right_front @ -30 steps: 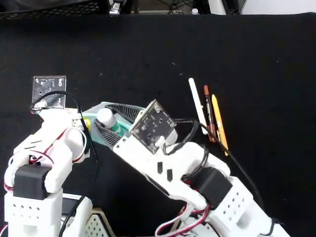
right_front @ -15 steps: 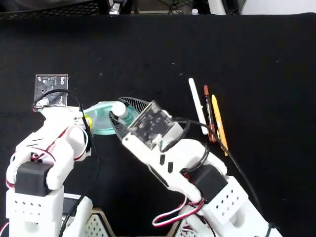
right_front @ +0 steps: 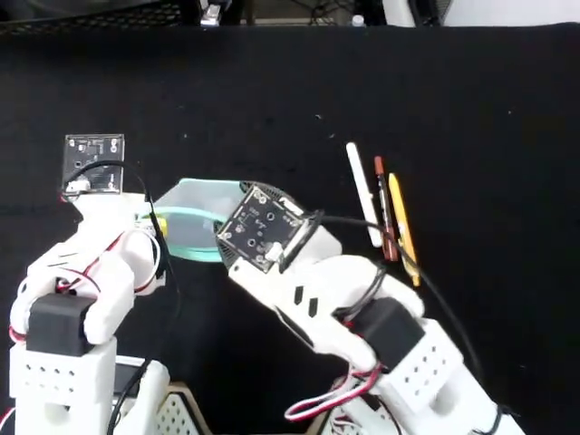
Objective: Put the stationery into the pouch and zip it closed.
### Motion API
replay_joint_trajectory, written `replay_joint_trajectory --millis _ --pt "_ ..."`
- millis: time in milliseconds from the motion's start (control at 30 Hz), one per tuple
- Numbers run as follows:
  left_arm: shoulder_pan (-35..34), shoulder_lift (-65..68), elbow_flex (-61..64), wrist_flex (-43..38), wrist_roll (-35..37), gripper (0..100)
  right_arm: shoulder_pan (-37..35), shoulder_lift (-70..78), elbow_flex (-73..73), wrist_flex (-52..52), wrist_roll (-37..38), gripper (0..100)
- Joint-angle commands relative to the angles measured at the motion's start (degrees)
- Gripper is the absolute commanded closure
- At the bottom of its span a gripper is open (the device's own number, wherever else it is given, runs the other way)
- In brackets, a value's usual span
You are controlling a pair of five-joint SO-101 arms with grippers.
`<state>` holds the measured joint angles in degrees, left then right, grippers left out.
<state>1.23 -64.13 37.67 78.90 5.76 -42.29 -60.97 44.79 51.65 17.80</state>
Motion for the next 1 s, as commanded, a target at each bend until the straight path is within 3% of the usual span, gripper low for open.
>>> replay_joint_trajectory --millis 0,167,333,400,633,967 --pt "-0.04 -0.09 -0.22 -0.7 -0.09 97 -0.09 -0.57 -8.84 3.78 0.62 81.1" --pt "-0.04 -0.09 -0.22 -0.7 -0.09 97 7.74 -0.57 -21.32 11.08 0.53 81.5" --pt "-0.04 -0.09 -0.22 -0.62 -0.09 97 32.18 3.56 -22.9 12.4 -5.27 93.3" --pt "-0.04 -0.09 -0.22 -0.62 -0.09 97 38.42 9.01 -19.65 12.04 -6.24 94.3" --pt "-0.04 0.18 0.04 -0.7 -0.09 97 41.41 40.75 -15.96 3.78 -6.15 81.1" --pt "0.04 -0.18 3.38 -3.43 -0.18 97 41.14 75.74 -40.48 -0.26 -6.15 80.8"
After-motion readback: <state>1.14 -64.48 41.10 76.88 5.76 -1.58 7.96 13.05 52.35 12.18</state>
